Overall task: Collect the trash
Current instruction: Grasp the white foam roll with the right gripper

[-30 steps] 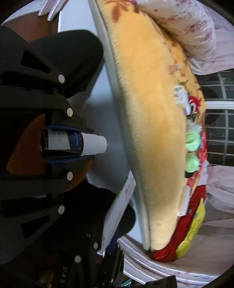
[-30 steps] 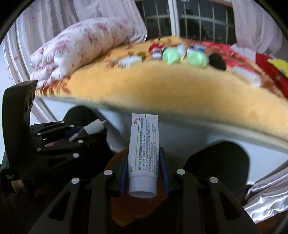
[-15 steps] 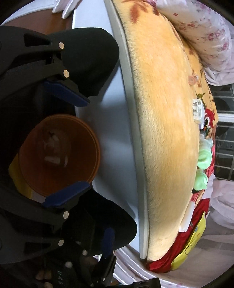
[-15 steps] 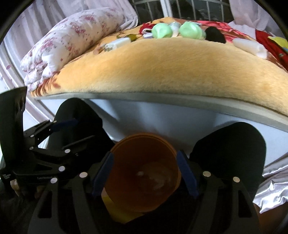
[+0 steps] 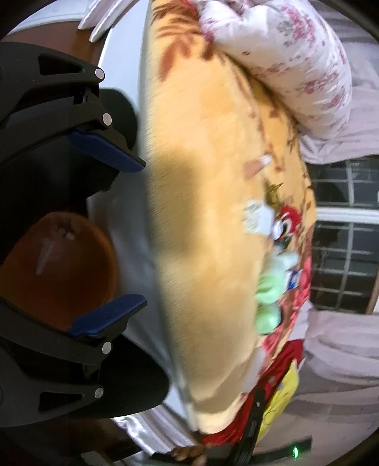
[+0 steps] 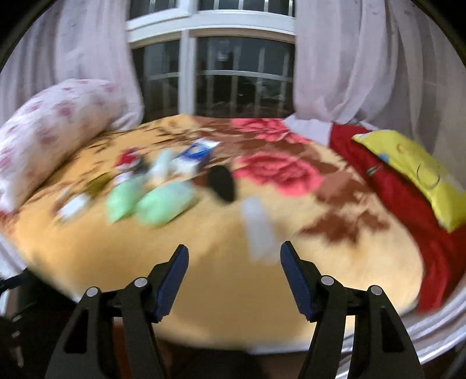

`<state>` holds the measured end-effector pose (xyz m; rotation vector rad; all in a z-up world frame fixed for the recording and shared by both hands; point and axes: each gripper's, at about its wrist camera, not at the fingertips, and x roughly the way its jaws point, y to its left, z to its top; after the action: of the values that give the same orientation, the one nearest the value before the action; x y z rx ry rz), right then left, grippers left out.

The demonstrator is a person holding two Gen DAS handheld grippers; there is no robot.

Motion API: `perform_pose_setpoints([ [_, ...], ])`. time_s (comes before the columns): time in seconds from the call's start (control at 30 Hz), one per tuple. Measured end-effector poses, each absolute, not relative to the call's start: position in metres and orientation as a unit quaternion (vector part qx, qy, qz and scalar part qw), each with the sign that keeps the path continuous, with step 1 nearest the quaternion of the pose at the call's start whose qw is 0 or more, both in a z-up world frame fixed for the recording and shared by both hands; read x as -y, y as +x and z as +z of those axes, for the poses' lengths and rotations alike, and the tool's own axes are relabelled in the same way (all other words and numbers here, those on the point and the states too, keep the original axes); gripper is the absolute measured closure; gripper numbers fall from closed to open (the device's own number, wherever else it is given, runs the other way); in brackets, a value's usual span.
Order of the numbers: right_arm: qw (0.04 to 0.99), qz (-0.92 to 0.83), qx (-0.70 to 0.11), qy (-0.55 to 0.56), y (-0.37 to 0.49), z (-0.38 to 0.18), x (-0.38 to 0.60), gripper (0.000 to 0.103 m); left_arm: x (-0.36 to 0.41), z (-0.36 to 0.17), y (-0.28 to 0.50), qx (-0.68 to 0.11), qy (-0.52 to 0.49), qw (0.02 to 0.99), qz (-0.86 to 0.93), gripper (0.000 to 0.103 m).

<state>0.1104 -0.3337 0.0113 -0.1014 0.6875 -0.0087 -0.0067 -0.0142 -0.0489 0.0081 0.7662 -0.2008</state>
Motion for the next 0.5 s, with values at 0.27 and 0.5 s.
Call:
perform_pose_setpoints([
  [0.27,0.901,-0.016,-0.435,0.004,0.194,-0.051,0.356,0.069,-0.002,-0.033,0.023,-0.358,-0.015,0.932,-0.057,0.020],
  [0.5,0.929,-0.016,-0.364,0.063,0.138,-0.037,0.349,0.079,-0.014,-0.031,0.054,-0.361,-0.019,0.932,-0.029,0.020],
])
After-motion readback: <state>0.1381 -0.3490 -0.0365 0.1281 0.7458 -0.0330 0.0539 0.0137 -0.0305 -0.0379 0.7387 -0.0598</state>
